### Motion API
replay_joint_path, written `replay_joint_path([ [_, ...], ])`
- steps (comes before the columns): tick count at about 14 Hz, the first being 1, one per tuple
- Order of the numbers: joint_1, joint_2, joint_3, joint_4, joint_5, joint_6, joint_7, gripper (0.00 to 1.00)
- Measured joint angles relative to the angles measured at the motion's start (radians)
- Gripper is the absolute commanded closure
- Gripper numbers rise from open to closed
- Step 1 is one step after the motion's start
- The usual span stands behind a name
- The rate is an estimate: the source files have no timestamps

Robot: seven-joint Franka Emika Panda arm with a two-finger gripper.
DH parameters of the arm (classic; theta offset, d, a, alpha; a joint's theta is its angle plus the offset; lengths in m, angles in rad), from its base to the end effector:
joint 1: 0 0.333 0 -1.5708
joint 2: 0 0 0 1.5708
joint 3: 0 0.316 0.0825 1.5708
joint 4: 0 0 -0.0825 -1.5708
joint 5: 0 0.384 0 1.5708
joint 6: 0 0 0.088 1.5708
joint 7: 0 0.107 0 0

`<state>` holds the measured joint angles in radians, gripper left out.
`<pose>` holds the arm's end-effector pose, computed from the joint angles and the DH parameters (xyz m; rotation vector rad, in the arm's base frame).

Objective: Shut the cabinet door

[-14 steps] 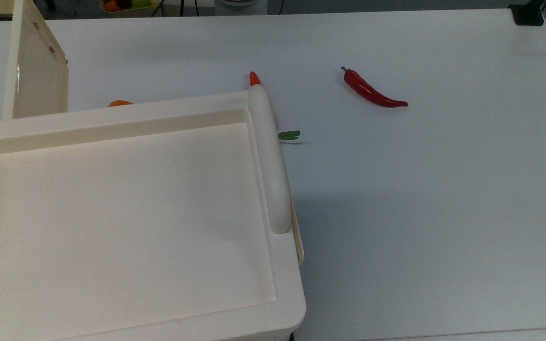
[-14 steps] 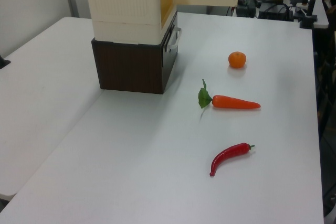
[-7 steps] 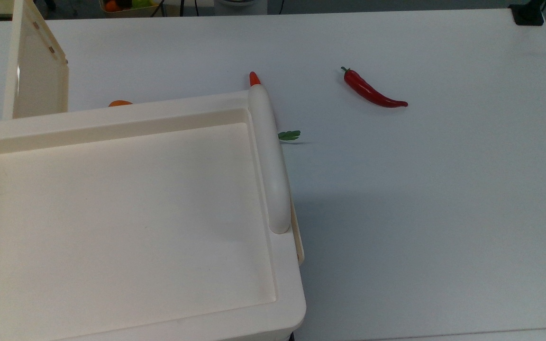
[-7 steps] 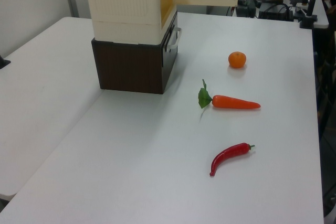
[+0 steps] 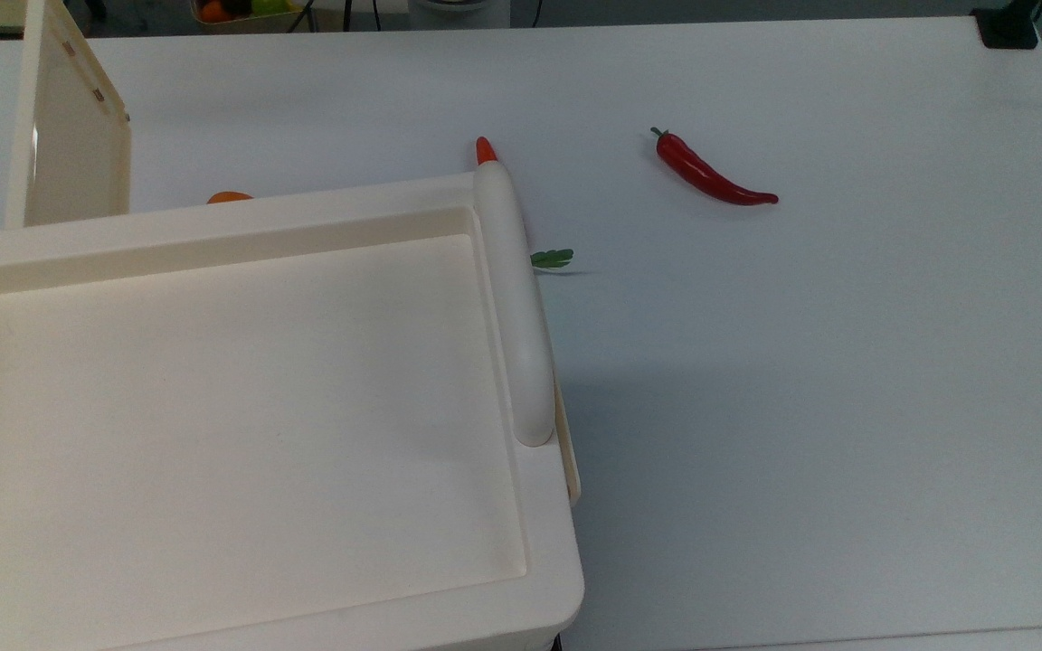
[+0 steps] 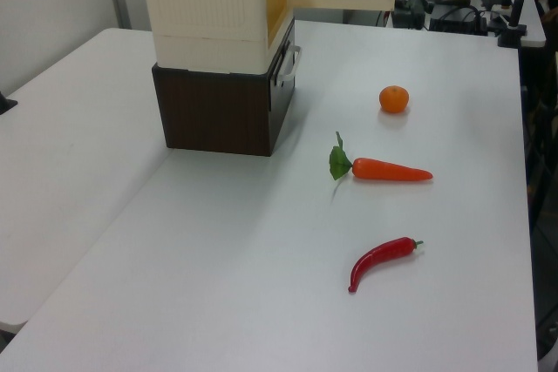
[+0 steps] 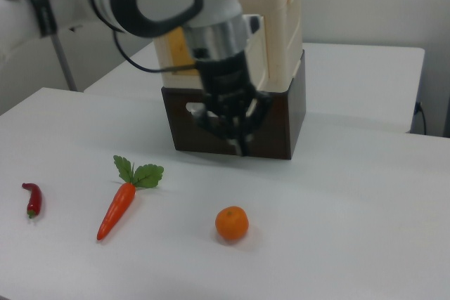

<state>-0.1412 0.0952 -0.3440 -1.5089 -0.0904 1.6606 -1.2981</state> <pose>0.5233 -0.2749 0.6114 2.7651 1.2029 -0.0848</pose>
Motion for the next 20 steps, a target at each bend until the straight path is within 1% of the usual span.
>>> replay_joint_path([
  [3,-0.001,0.057,-0.028,0.000,0.016,0.207,-0.091,1.00],
  [6,0.001,0.088,-0.029,0.000,0.072,0.321,-0.139,1.00],
  [8,0.004,0.098,-0.025,0.001,0.092,0.379,-0.155,1.00],
  [10,0.018,0.102,-0.018,0.004,0.107,0.403,-0.162,1.00],
  [13,0.064,0.102,-0.008,0.020,0.142,0.406,-0.163,1.00],
  [14,0.081,0.102,0.002,0.027,0.166,0.406,-0.162,1.00],
  [16,0.095,0.102,0.018,0.030,0.178,0.406,-0.155,1.00],
  [19,0.110,0.101,0.048,0.031,0.187,0.406,-0.100,1.00],
  [20,0.117,0.100,0.071,0.031,0.188,0.402,-0.052,1.00],
])
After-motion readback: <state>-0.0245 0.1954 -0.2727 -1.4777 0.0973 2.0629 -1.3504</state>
